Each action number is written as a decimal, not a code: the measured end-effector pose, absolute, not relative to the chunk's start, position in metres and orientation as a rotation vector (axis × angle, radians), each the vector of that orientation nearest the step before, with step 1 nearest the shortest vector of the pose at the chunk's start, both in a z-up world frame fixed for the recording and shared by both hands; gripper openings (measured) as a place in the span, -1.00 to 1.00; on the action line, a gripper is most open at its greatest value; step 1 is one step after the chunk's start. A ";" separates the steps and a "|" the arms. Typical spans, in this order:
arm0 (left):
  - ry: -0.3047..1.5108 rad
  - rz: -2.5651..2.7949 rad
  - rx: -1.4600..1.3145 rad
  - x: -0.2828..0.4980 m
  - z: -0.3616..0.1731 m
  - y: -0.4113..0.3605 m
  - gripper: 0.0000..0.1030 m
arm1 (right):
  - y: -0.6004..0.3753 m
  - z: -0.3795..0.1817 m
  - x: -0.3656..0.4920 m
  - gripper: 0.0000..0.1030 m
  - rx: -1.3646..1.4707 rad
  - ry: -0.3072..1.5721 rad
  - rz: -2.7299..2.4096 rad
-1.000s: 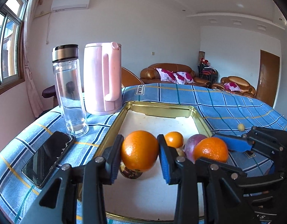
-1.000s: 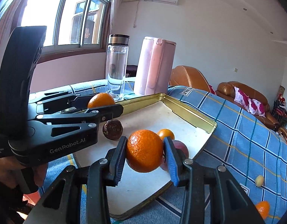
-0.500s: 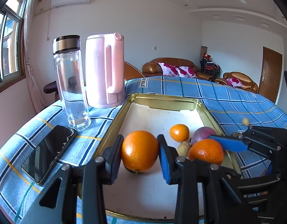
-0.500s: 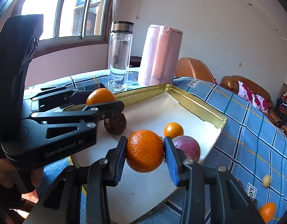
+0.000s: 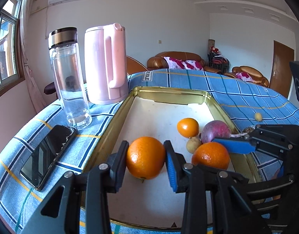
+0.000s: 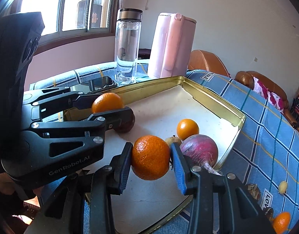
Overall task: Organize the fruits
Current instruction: 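Release the orange into the tin from the left tool while the right releases its orange, then withdraw both tools from the tin toward the remaining fruits, then grasp a dark brown fruit with the left tool while the right grasps an orange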
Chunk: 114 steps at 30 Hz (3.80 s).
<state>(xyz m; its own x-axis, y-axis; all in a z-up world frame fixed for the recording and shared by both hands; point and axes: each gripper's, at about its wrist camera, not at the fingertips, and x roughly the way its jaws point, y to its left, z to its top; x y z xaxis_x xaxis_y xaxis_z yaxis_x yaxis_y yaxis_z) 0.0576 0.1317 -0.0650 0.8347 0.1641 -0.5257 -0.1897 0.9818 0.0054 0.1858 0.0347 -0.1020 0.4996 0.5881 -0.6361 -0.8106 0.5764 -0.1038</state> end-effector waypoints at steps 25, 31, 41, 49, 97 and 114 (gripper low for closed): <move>0.539 0.197 -0.036 0.056 -0.061 0.128 0.07 | 0.032 -0.103 0.186 0.01 -0.411 0.595 0.865; 0.467 0.204 -0.072 0.044 -0.046 0.128 0.50 | 0.019 -0.094 0.176 0.26 -0.403 0.507 0.821; 0.349 0.122 -0.059 0.039 -0.011 0.080 0.77 | -0.064 -0.077 0.184 0.26 -0.354 0.456 0.638; 0.383 -0.021 0.022 0.068 -0.013 0.006 0.77 | -0.155 -0.072 0.218 0.26 -0.259 0.511 0.396; 0.849 -0.347 0.240 0.173 -0.087 -0.125 -0.12 | -0.224 -0.104 0.267 -0.11 -0.055 0.772 0.322; 0.749 -0.332 0.182 0.163 -0.073 -0.112 -0.12 | -0.220 -0.102 0.262 -0.11 -0.072 0.743 0.345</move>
